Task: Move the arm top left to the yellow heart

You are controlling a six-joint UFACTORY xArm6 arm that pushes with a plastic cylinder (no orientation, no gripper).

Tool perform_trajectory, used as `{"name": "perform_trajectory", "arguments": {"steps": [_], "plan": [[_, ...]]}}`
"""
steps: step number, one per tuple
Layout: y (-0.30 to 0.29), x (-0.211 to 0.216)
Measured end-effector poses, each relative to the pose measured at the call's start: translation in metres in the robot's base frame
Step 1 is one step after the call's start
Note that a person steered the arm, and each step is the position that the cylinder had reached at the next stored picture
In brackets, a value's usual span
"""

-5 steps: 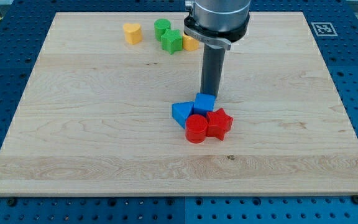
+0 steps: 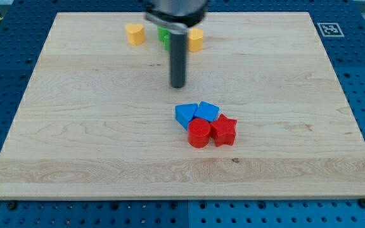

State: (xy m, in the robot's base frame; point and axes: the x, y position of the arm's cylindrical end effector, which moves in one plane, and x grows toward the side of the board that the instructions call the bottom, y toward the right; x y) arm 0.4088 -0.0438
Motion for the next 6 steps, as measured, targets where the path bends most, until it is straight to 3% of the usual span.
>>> {"name": "perform_trajectory", "arguments": {"steps": [1, 2, 4, 6], "plan": [[-0.074, -0.009], [-0.124, -0.045], [-0.138, -0.134], [-0.13, -0.158]]}}
